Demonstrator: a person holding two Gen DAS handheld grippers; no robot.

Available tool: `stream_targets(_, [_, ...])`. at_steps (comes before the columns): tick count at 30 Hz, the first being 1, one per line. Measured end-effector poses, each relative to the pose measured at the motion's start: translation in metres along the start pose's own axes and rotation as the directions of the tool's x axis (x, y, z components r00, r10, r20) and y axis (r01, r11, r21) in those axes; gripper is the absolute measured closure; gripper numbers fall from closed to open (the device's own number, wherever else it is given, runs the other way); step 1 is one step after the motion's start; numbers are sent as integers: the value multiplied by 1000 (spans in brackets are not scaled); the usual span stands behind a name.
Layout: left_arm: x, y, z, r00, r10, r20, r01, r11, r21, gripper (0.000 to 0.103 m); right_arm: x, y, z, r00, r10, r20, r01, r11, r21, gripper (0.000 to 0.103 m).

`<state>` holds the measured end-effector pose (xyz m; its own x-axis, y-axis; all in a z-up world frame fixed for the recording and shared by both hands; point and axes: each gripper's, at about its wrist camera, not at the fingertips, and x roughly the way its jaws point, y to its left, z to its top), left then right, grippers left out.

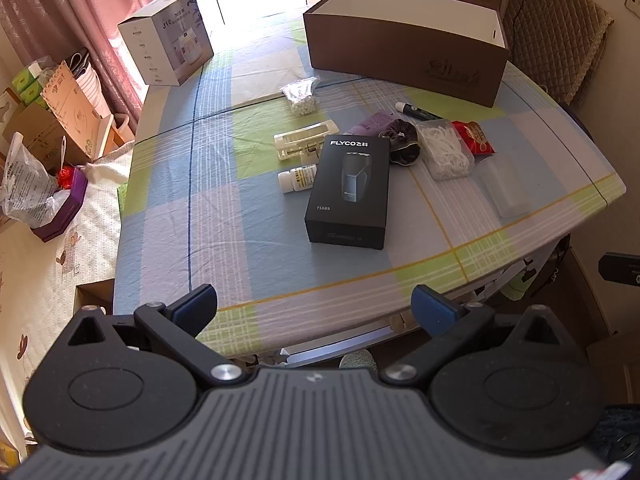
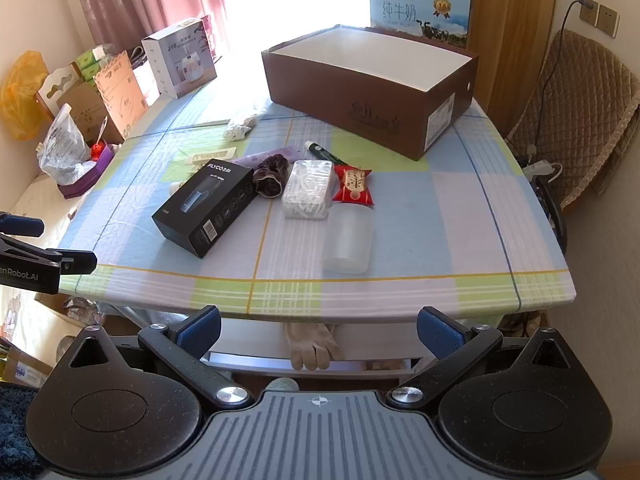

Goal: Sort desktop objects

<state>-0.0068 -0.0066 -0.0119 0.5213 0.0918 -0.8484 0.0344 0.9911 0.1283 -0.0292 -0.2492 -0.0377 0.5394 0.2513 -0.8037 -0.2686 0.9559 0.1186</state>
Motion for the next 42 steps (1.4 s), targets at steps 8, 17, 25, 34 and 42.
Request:
stream_targets(8, [2,1,2,1000,-7,-5,8,1000,5,1,0,-1,0,1000,-1,0,1,1000,0,2])
stream_targets(17, [4,0,4,1000,-12,-10,12,1000,8,1,1,0,0,1000,-1,-2,1,1000,5,2])
stream_targets(25, [9,-1,5,1000,-22,-22,22,1000,2,1,8,-4,0,1000,-9,-13,9,1000,23,2])
stream_targets(34, [21,-1,12,999,-39,-25,39,999,-2,1,20,-11,5,1000,-17,-3,17,999,45,2])
stream_targets(42, [40,-3,31,998,-56,13,55,998,26,1,37,-19,19,998,-34,45,31,997,77,2])
